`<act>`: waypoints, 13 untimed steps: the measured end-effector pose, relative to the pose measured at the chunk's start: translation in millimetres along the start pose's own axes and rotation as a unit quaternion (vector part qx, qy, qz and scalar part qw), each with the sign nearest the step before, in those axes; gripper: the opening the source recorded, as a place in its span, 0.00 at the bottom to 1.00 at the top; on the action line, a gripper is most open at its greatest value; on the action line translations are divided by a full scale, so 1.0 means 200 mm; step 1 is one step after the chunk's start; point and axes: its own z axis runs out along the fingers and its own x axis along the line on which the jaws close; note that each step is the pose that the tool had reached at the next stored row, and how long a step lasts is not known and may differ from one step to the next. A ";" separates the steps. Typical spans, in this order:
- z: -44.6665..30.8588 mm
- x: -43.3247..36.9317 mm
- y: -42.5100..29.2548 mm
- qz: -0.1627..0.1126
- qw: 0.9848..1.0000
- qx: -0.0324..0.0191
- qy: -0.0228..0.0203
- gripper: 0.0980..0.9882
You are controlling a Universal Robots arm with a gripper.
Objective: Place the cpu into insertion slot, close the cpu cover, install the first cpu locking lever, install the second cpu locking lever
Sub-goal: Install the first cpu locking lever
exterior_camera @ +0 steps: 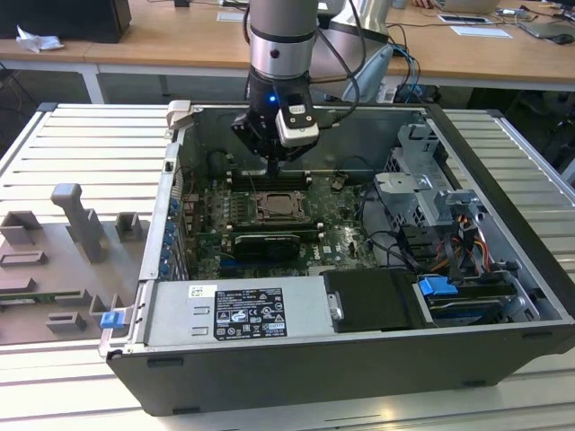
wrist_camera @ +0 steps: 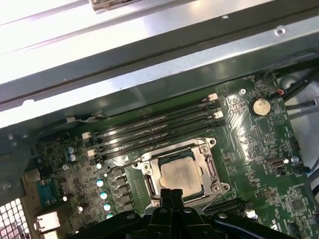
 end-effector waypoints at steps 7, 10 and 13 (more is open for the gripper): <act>0.000 0.000 0.000 -0.043 0.999 0.001 0.001 0.01; 0.000 0.000 0.000 -0.068 0.998 0.001 0.002 0.01; 0.000 0.000 0.000 -0.094 0.996 0.001 0.003 0.01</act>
